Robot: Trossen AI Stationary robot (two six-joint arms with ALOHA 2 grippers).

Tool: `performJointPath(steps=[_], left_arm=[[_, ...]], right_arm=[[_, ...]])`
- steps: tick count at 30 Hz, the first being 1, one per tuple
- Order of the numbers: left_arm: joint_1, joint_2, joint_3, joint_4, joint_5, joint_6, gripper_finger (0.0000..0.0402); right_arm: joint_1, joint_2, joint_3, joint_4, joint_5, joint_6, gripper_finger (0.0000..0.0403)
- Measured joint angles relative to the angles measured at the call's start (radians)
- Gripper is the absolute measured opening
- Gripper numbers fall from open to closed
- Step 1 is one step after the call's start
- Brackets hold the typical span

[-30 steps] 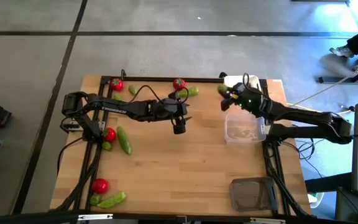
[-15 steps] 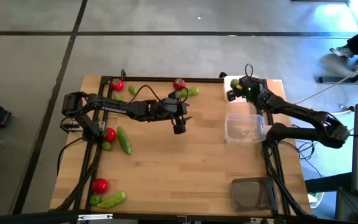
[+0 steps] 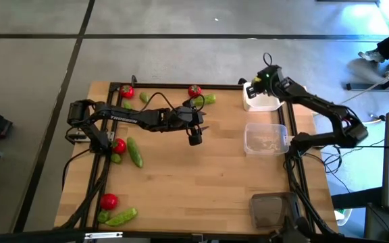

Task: Sort produce into baskets
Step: Put the top right lime into the white bin

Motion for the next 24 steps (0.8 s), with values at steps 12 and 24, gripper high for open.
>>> performJointPath(steps=[12, 24], left_arm=[[0.0, 0.0, 0.0, 0.0, 0.0, 0.0, 0.0265], [0.0, 0.0, 0.0, 0.0, 0.0, 0.0, 0.0265]], right_arm=[[-0.06, 0.196, 0.079, -0.102, -0.114, -0.001, 0.0108], [-0.059, 0.29, 0.079, -0.073, -0.112, -0.001, 0.0108]])
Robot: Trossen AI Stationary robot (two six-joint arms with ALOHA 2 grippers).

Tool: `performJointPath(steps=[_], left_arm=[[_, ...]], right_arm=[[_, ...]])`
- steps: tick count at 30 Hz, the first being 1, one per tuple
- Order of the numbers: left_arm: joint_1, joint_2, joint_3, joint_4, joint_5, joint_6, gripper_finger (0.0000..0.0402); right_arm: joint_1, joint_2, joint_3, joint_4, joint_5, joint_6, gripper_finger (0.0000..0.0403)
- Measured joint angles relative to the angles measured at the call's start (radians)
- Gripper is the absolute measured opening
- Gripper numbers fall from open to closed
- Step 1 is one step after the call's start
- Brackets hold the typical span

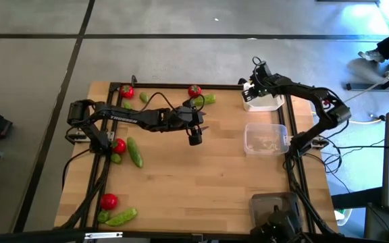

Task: Sort produce into baskets
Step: Put the top right lime into the white bin

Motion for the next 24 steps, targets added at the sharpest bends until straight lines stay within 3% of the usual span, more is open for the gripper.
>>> performJointPath(steps=[13, 24], left_arm=[[0.0, 0.0, 0.0, 0.0, 0.0, 0.0, 0.0265], [0.0, 0.0, 0.0, 0.0, 0.0, -0.001, 0.0265]], right_arm=[[0.002, 0.036, 0.0, 0.007, 0.0, 0.0, 0.0112], [0.002, 0.036, 0.0, 0.008, 0.001, -0.008, 0.0199]])
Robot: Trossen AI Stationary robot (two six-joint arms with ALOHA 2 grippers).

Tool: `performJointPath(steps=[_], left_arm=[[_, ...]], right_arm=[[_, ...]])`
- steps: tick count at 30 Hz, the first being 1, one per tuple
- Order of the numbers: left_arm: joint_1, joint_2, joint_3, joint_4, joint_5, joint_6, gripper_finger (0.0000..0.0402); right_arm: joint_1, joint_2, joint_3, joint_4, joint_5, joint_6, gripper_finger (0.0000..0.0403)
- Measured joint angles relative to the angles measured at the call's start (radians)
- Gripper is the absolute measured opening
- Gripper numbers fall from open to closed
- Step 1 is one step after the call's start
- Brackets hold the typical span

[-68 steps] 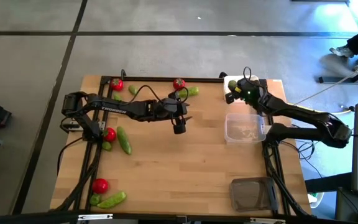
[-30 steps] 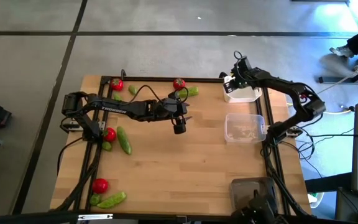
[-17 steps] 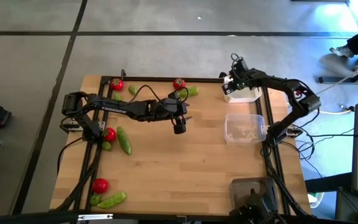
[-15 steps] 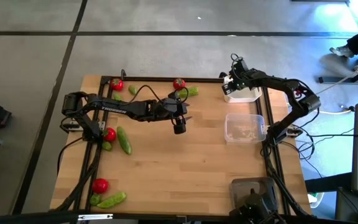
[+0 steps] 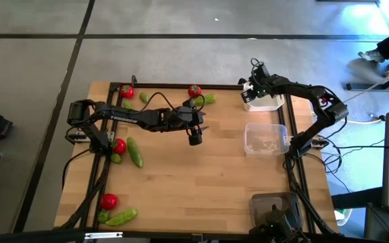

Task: Sort produce into baskets
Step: Put the top right lime into the white bin, then put the top right cucumber into the transparent bin

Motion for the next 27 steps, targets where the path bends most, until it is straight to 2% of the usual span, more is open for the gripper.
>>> performJointPath(steps=[9, 18, 21, 27], left_arm=[[0.0, 0.0, 0.0, 0.0, 0.0, 0.005, 0.0265], [0.001, 0.0, -0.001, -0.013, 0.0, 0.001, 0.0265], [0.001, 0.0, -0.001, -0.008, 0.0, 0.001, 0.0265], [0.001, 0.0, -0.001, -0.008, 0.0, 0.015, 0.0265]], right_arm=[[0.0, -0.028, 0.0, -0.006, 0.008, -0.034, 0.0218], [0.001, -0.219, 0.0, -0.054, 0.005, -0.041, 0.0218], [0.001, -0.292, 0.0, -0.053, -0.058, -0.041, 0.0218], [0.006, -0.402, 0.0, -0.037, -0.254, -0.041, 0.0218]])
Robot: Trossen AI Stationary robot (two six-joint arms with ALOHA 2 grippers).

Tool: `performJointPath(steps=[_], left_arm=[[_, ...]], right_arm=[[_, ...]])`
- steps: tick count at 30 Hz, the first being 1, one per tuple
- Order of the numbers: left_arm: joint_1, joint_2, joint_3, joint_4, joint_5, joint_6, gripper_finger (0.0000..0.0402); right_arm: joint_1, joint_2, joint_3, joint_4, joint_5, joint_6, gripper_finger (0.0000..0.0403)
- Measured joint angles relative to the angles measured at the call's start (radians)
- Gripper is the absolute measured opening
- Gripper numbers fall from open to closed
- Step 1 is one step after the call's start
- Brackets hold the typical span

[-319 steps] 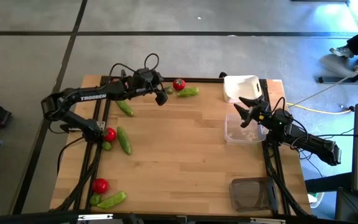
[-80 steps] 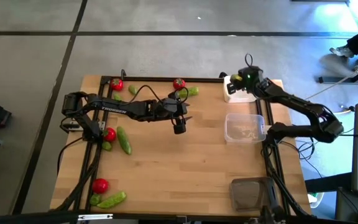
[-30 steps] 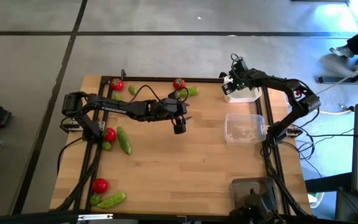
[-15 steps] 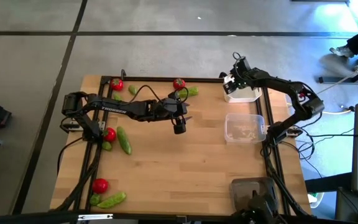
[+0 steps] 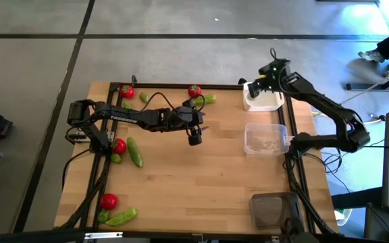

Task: Sort produce into baskets
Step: Put the top right cucumber into the transparent bin

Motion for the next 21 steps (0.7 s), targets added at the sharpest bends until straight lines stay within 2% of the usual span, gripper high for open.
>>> performJointPath(steps=[3, 10, 17, 21], left_arm=[[0.0, 0.0, 0.0, 0.0, -0.001, 0.009, 0.0265], [0.003, 0.0, 0.0, -0.001, -0.006, -0.014, 0.0265], [0.006, -0.006, 0.0, -0.088, -0.01, -0.019, 0.0265], [0.006, -0.068, -0.001, -0.188, -0.016, -0.025, 0.0265]], right_arm=[[0.04, -0.023, 0.0, 0.012, -0.037, 0.0, 0.0218], [0.205, -0.023, 0.0, 0.13, -0.041, -0.034, 0.0218], [0.336, -0.017, 0.0, 0.22, 0.072, -0.036, 0.0218], [0.376, -0.017, 0.0, 0.22, 0.144, -0.032, 0.0218]])
